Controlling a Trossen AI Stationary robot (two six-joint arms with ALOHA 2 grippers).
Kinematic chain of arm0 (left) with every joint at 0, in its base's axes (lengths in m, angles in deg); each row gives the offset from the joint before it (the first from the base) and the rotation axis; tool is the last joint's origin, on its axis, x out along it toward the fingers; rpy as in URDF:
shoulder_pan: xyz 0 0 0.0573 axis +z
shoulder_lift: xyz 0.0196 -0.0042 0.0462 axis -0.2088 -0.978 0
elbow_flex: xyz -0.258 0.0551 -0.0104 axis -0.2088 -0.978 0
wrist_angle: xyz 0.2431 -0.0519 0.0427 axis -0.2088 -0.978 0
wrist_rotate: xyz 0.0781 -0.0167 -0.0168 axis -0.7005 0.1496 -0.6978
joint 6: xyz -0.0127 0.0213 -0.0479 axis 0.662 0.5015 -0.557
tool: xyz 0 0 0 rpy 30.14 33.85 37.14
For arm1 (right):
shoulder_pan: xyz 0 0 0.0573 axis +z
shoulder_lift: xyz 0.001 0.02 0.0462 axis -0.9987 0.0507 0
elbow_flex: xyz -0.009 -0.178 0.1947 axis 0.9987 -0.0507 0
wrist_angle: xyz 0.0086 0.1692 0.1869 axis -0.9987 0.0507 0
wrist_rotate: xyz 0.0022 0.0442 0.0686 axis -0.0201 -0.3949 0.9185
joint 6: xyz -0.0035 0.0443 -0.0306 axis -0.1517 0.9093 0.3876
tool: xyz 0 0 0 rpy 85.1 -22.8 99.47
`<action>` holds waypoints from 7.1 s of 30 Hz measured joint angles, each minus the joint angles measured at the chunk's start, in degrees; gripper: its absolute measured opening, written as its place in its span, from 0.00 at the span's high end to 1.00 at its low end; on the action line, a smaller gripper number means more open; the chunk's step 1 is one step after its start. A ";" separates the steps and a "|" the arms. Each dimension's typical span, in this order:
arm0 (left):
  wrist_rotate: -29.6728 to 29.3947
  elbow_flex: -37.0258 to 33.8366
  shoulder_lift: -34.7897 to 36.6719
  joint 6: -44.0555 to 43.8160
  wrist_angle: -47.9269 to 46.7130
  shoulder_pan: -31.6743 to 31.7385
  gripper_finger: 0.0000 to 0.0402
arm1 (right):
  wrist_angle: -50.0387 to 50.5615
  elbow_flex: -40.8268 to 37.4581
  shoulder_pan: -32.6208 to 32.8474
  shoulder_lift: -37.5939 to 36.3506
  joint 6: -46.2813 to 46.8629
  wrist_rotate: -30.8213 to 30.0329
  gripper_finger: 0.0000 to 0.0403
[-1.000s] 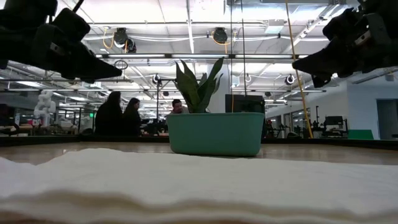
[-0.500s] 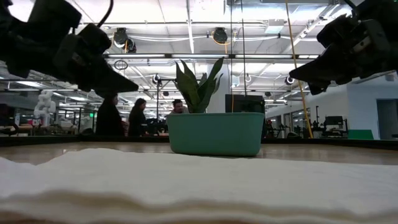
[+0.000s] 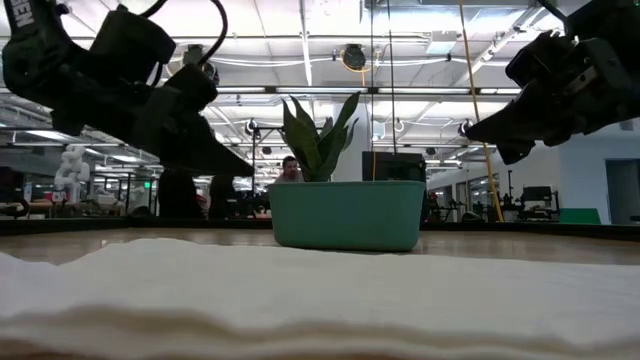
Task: Pick and placing Produce into tupperware
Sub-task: Adjust the green bin on the table
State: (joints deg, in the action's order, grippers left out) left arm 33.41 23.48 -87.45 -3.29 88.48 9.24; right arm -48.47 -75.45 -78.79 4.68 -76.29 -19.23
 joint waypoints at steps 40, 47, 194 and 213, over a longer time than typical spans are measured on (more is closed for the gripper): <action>4.59 5.00 -11.70 -1.74 4.03 1.26 1.00 | -15.21 7.14 5.31 34.29 6.23 -1.06 1.00; 5.99 5.00 -11.70 -2.12 4.04 1.17 0.99 | -15.22 8.00 5.20 35.69 6.23 -0.97 1.00; 15.48 18.68 -24.55 -1.77 -4.66 -1.98 0.99 | -11.81 8.22 3.80 35.78 11.61 -0.95 1.00; 15.59 18.68 -24.44 -2.05 -5.79 -2.09 0.85 | -11.31 8.22 3.82 35.80 14.18 -0.41 0.83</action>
State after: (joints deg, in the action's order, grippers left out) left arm 49.00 42.16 -111.89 -5.34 82.68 7.15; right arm -59.78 -67.23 -74.97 40.48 -62.11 -19.64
